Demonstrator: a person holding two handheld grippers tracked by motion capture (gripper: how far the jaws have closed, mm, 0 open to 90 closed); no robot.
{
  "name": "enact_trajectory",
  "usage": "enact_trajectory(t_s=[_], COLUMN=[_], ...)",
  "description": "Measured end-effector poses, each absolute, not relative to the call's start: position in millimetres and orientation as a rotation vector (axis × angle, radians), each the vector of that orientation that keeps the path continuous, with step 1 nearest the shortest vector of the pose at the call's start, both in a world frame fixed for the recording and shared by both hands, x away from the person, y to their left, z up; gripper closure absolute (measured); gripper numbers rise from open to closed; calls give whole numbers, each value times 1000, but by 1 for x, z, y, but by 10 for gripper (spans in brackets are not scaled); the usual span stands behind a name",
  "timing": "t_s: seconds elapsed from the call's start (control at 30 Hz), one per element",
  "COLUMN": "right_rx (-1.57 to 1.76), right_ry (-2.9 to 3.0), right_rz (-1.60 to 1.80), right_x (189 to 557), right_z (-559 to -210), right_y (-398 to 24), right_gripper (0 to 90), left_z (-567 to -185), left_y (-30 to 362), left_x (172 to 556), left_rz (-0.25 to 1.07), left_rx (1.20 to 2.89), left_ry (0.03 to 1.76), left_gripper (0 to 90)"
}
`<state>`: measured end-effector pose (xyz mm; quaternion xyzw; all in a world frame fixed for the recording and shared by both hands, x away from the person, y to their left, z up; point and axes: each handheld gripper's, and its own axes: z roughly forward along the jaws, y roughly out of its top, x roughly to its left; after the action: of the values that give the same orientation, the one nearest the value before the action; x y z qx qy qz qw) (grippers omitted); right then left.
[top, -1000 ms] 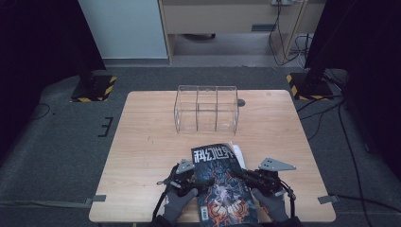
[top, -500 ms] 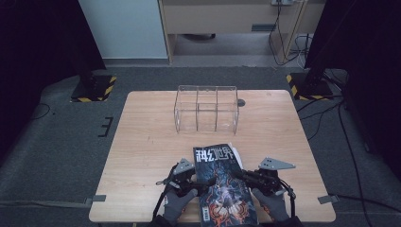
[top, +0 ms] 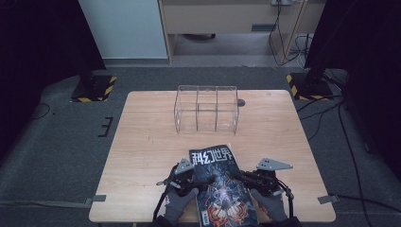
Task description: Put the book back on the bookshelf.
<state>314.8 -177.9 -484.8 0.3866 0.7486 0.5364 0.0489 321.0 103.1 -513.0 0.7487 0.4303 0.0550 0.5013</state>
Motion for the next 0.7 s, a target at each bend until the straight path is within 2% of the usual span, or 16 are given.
enact_trajectory(t_s=[0.1,0.47,0.7], right_rx=[1184,1210,1237], right_ry=[2277,2273,2279], right_rz=[1636,1606,1583], right_x=[315,318,322], right_z=[-485,-486,-488], right_y=[-179,-179,-179], right_gripper=[834,816,791], left_z=[-510,-500,-492], left_y=[103,110,109], left_x=[319,315,312], left_rz=[174,162,176], left_rx=[1823,1803,1808], left_ry=[1049,1047,1040], left_gripper=[438,632,687])
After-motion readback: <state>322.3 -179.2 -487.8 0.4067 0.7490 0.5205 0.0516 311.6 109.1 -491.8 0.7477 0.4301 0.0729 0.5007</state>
